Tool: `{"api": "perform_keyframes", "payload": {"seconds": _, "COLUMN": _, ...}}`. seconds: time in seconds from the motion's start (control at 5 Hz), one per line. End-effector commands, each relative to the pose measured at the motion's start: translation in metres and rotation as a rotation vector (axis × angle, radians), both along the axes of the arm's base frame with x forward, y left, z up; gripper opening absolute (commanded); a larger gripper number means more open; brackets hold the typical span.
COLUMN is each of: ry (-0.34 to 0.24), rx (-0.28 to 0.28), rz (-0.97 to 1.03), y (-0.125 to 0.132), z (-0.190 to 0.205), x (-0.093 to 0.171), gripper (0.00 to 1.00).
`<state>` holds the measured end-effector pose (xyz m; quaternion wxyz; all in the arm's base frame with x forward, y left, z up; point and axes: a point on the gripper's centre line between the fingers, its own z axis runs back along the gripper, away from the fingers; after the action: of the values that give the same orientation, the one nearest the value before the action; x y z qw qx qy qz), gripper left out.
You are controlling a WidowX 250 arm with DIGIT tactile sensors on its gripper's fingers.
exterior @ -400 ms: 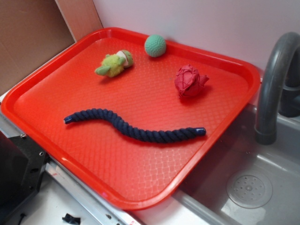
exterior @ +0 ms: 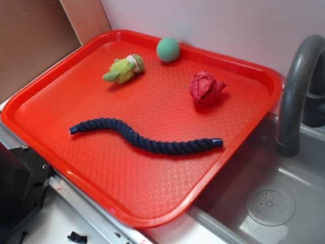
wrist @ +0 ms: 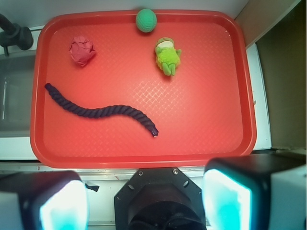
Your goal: Grab the blue rope.
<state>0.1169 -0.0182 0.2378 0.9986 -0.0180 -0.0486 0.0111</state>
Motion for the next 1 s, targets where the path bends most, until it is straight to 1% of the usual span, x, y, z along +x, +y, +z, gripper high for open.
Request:
{"api": "perform_keyframes", "payload": {"seconds": 0.0, "ry": 0.023, "rx": -0.017, "rz": -0.325, "y": -0.007, "z": -0.015, "x": 0.021, "gripper": 1.00}}
{"api": "perform_keyframes", "payload": {"seconds": 0.2, "ry": 0.038, "rx": 0.007, "rz": -0.555, "y": -0.016, "z": -0.030, "x": 0.039, "gripper": 1.00}}
{"api": "perform_keyframes", "payload": {"seconds": 0.4, "ry": -0.005, "rx": -0.003, "rz": -0.806, "y": -0.043, "z": -0.055, "x": 0.057, "gripper": 1.00}}
{"api": "perform_keyframes", "payload": {"seconds": 0.6, "ry": -0.032, "rx": -0.015, "rz": -1.056, "y": -0.065, "z": -0.078, "x": 0.065, "gripper": 1.00}}
{"api": "perform_keyframes", "payload": {"seconds": 0.8, "ry": -0.035, "rx": -0.028, "rz": -1.242, "y": -0.078, "z": -0.100, "x": 0.067, "gripper": 1.00}}
